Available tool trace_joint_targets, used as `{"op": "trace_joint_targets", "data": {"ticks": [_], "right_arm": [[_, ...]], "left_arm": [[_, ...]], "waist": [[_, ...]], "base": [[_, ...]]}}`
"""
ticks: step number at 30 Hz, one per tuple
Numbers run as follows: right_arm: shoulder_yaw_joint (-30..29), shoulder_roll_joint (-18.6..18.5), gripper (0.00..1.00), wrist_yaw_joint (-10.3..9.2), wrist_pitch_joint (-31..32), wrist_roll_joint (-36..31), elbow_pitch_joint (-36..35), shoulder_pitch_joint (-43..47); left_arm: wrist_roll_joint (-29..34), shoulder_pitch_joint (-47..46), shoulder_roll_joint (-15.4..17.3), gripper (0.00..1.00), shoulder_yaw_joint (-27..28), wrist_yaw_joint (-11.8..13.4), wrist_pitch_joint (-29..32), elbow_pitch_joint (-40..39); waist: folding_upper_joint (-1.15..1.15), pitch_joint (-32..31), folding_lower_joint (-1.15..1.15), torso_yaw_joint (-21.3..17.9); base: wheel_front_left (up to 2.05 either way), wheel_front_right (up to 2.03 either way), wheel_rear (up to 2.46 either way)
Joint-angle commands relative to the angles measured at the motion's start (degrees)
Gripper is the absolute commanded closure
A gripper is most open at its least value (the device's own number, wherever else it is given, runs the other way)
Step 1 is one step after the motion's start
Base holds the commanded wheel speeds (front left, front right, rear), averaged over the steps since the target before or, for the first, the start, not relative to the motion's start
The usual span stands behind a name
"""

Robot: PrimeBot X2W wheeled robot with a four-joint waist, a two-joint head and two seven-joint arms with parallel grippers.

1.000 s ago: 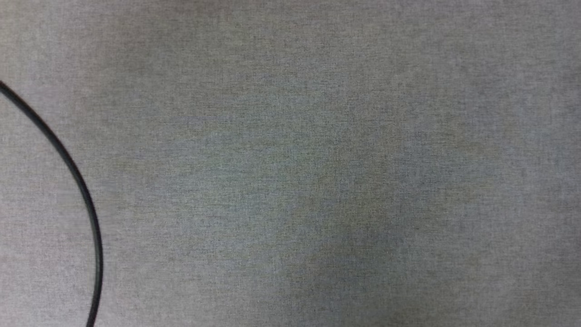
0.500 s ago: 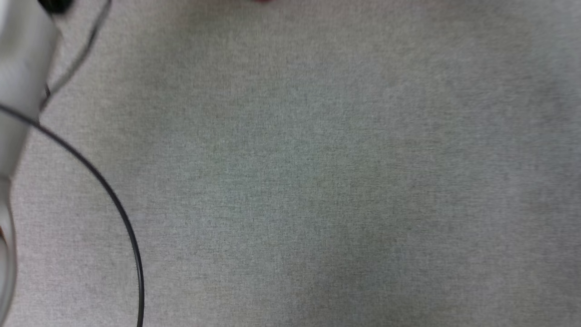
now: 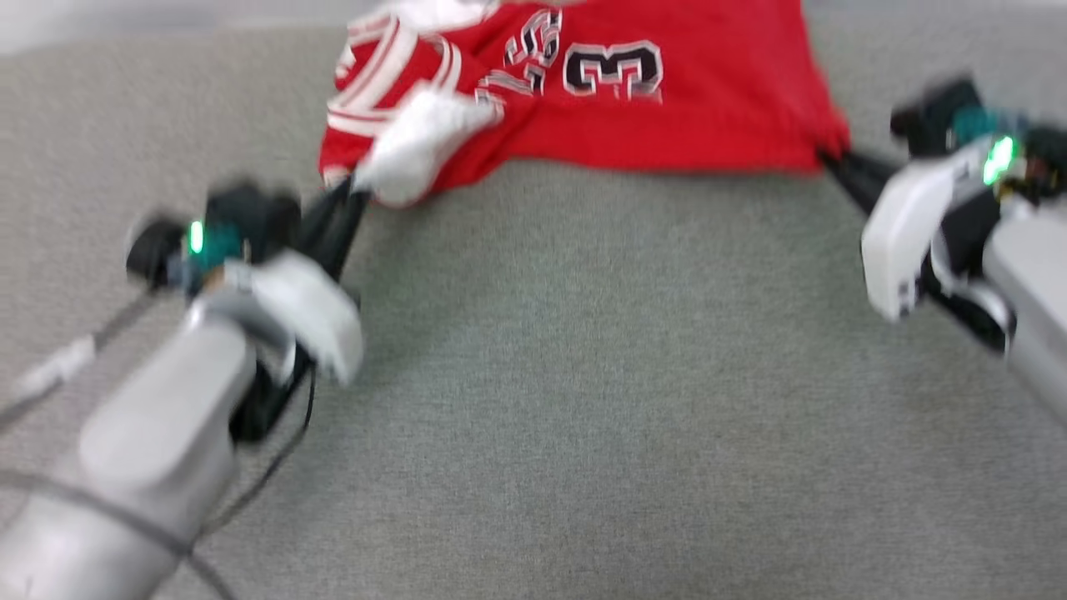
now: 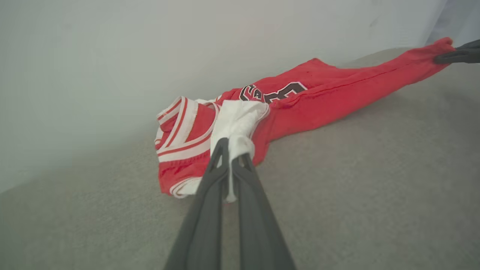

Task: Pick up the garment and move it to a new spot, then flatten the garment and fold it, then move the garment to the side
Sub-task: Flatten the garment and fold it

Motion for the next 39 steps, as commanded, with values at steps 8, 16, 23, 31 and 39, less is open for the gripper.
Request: {"op": "trace_joint_targets", "data": {"ticks": [8,16,23,31,39], "right_arm": [[2.18,-5.01,1.0,-0.04,-1.55,4.19,-5.39,12.45],[2.62,-9.76,1.0,-0.04,-1.72,5.46,-10.46,22.56],[0.46,-14.22,1.0,-0.04,-1.86,6.1,-15.2,32.97],[-5.09,-17.28,1.0,-0.04,-0.24,5.68,-21.11,43.61],[-12.35,-16.29,1.0,-0.04,2.59,2.43,-24.89,46.93]], "left_arm": [[-4.99,21.77,7.66,1.0,-0.13,9.7,1.94,-16.43],[-9.86,39.55,12.85,1.0,-1.45,18.5,3.22,-30.56],[-13.07,49.76,15.67,1.0,-2.53,22.62,3.11,-36.31],[-16.09,56.44,15.94,1.0,-3.11,25.01,2.56,-38.65],[-13.69,51.93,16.82,1.0,-2.11,23.92,2.65,-38.04]], "waist": [[0.0,-8.62,0.0,-1.04],[0.0,-13.39,0.0,-1.49],[0.0,-17.23,0.0,-0.63],[0.0,-18.04,0.0,-0.57],[0.0,-16.48,0.0,-0.35]], "base": [[0.0,0.0,0.0],[0.0,0.0,0.0],[0.0,0.0,0.0],[0.0,0.0,0.0],[0.0,0.0,0.0]]}}
